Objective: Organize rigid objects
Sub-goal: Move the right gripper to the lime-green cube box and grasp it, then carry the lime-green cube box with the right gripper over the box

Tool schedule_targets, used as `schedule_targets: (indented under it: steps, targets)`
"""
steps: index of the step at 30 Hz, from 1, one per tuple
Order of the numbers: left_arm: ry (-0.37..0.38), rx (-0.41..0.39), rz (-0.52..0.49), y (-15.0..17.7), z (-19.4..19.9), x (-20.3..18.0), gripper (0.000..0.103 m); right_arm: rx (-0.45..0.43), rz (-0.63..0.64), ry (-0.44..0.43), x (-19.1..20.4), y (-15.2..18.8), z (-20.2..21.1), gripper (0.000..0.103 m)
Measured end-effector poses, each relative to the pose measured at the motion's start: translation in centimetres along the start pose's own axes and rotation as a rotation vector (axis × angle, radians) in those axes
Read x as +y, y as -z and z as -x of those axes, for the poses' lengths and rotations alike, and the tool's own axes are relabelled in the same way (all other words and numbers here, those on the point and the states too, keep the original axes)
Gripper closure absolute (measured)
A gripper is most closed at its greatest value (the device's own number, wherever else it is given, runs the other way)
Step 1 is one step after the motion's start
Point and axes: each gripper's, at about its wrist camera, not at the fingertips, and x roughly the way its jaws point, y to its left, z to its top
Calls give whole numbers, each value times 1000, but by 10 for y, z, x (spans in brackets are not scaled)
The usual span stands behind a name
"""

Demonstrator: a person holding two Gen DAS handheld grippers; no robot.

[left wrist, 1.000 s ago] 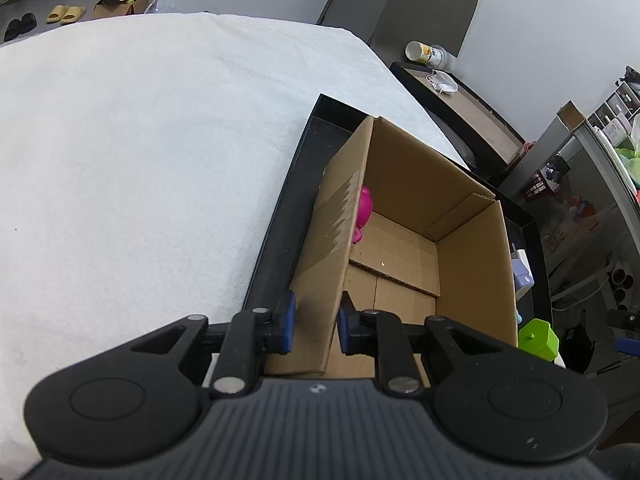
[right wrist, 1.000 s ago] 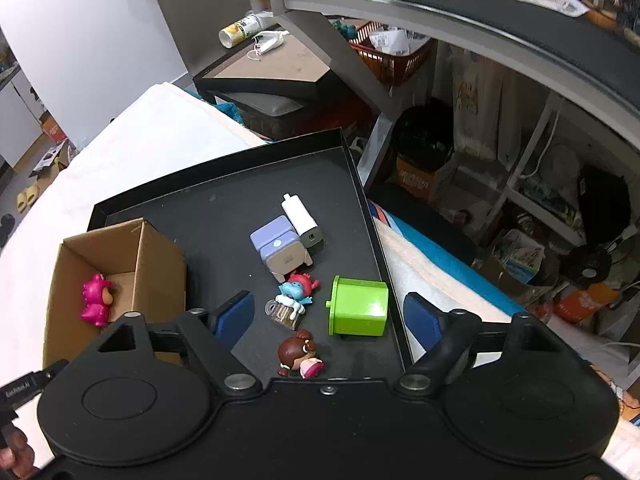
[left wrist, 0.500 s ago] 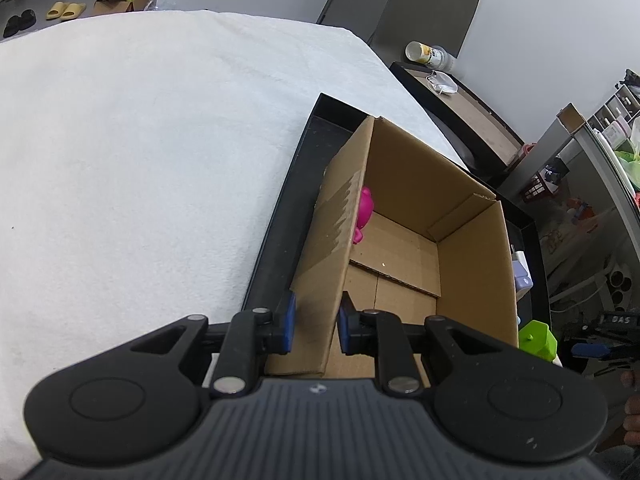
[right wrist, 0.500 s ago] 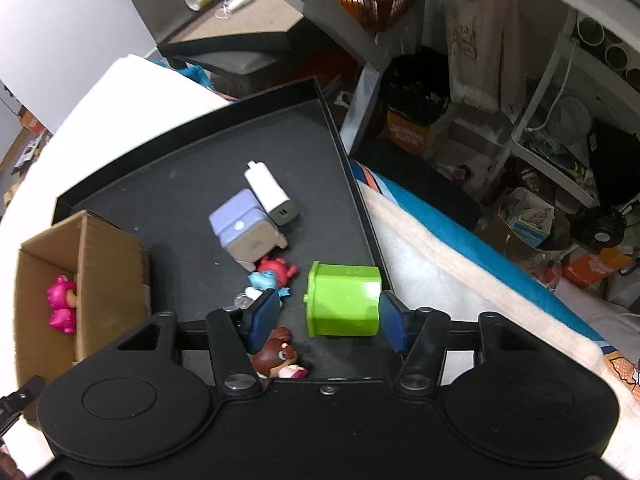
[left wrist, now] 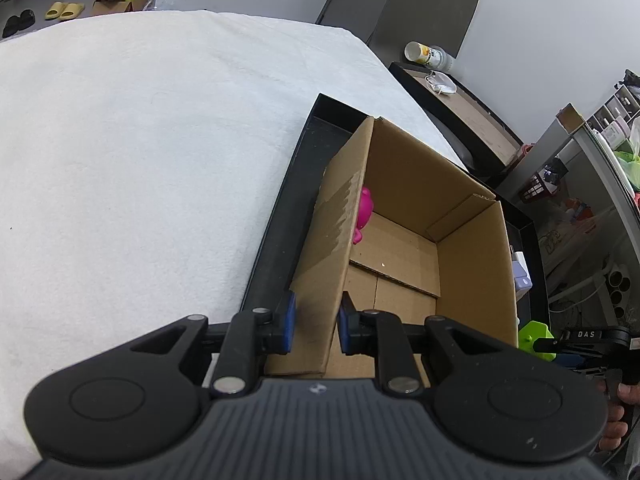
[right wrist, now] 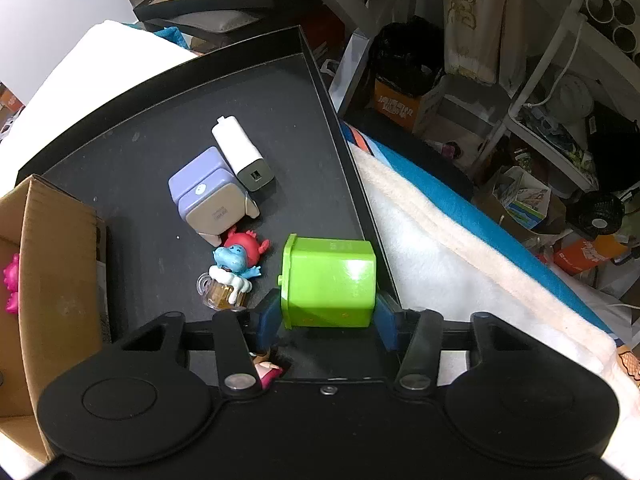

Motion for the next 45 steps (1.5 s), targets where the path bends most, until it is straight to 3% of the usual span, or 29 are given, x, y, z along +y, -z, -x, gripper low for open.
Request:
schedule_targets:
  steps: [23, 32, 45]
  targets:
    - [-31, -21, -80, 4, 2, -14, 85, -177, 161, -51, 47, 2, 83, 55]
    - [-74, -56, -188, 10, 4, -28, 86, -237, 241, -59, 77, 4, 108, 55]
    - [-52, -47, -162, 7, 4, -23, 87, -268, 349, -93, 129, 11, 120, 55]
